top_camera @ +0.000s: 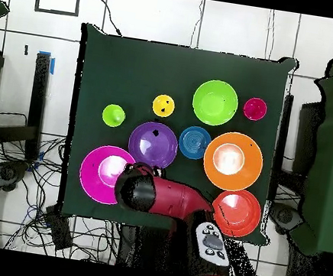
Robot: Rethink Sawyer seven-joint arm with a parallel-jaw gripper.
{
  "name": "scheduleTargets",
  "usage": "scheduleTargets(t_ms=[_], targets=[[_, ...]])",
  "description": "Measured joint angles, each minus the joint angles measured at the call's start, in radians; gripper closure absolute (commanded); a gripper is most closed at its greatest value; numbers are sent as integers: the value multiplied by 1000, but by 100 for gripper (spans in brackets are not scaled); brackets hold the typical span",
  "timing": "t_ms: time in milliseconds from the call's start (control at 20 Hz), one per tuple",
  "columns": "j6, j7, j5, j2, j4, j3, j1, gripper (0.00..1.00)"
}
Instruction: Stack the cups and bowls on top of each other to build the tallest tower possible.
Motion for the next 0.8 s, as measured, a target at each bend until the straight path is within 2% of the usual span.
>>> scheduleTargets(t_ms=[800], targets=[[0,0,-39,70,-92,13,-91,0]])
